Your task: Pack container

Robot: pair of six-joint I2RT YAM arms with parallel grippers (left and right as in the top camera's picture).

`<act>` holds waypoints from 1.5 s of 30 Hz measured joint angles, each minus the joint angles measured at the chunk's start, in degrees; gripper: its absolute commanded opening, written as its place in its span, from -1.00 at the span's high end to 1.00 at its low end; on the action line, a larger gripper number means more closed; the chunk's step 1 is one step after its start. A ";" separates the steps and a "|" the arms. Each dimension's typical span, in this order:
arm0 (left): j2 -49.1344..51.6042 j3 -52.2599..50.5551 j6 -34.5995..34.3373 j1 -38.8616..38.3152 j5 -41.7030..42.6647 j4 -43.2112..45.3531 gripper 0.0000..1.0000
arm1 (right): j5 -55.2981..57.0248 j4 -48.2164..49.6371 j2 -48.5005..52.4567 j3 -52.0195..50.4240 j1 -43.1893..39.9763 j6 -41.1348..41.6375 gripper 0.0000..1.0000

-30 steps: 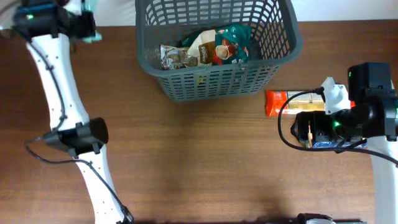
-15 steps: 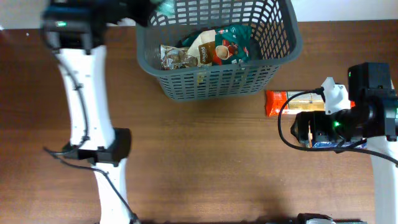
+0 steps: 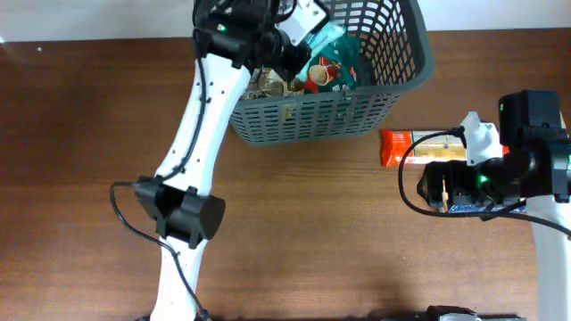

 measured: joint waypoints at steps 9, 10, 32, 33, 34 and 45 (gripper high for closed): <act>0.24 -8.20 0.24 0.48 -2.82 7.98 0.96 | 0.00 -0.42 0.00 0.00 0.00 -0.02 -0.97; 0.37 -8.24 0.24 0.52 -2.95 8.00 0.96 | 0.02 -0.52 0.00 0.00 0.00 -0.04 -0.98; 3.48 -2.40 -0.04 2.89 -4.26 4.13 -0.98 | 0.02 6.25 0.02 0.92 0.00 -0.02 -0.98; 3.04 -1.64 -0.13 2.89 -4.72 3.50 -0.99 | 0.02 6.84 0.02 1.55 0.00 0.00 -0.98; 2.27 -0.85 -0.24 2.91 -5.51 2.51 -0.99 | 0.02 7.48 0.02 2.60 0.00 0.00 -0.98; -10.73 5.42 -0.39 3.15 -20.22 -7.93 -0.98 | 2.12 14.58 0.00 17.22 0.00 0.00 -0.98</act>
